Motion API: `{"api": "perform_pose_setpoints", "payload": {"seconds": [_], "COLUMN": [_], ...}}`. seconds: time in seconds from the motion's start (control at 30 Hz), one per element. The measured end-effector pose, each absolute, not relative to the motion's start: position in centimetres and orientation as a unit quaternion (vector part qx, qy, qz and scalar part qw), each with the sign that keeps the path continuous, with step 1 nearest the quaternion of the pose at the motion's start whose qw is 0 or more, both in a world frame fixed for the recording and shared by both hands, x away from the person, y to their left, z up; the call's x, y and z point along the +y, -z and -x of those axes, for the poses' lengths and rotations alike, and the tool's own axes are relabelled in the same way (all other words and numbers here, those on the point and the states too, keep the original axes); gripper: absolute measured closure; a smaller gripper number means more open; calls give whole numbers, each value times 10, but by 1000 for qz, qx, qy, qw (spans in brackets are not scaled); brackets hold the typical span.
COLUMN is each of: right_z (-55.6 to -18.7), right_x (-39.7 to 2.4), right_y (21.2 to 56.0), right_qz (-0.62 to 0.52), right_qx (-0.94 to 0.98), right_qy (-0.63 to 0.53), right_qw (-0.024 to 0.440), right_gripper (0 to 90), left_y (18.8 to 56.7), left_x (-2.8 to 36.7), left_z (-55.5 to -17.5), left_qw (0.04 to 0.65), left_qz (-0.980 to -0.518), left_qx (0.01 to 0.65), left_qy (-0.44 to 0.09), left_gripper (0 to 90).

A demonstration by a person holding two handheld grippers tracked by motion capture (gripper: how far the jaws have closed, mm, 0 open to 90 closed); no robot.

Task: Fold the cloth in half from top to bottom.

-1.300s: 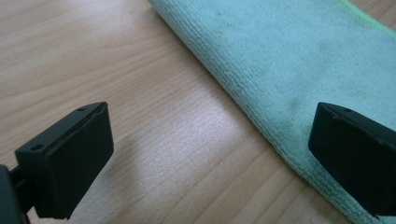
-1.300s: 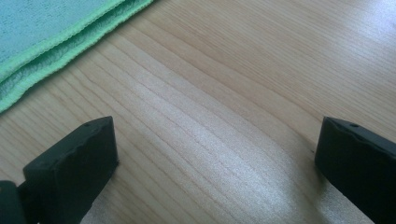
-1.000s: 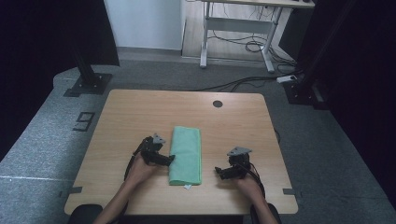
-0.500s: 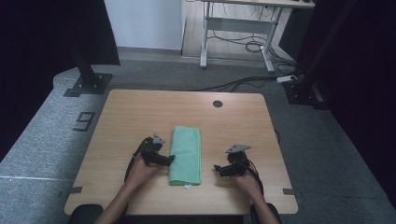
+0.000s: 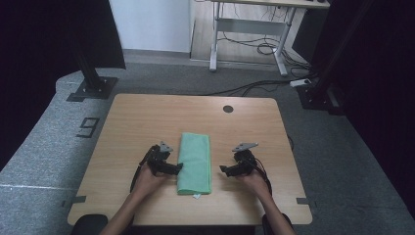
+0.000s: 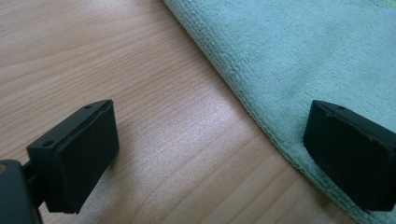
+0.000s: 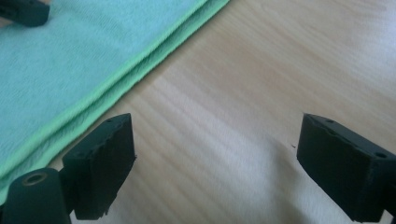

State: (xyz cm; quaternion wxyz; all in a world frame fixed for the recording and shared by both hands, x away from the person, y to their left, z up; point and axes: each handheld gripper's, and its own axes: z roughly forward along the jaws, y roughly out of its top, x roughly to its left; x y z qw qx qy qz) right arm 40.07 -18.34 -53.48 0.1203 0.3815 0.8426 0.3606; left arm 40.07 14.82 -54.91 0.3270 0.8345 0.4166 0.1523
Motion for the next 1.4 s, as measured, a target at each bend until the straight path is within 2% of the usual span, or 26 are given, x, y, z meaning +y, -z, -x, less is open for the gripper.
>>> {"api": "perform_pose_setpoints", "payload": {"seconds": [0.7, 1.4], "right_z": [-448, -486], "right_x": [-146, -118], "right_y": [526, 522], "right_qz": [-382, -378], "right_qx": [840, 846], "right_qy": [-370, -359], "right_qw": [108, 114], "right_gripper": [150, 481], "left_y": [549, 549], "left_x": [148, 148], "left_z": [-398, -398], "left_qw": [326, 327], "left_qz": [-836, -836], "left_qx": [414, 414], "left_qy": [-152, -151], "left_gripper": [33, 38]}}
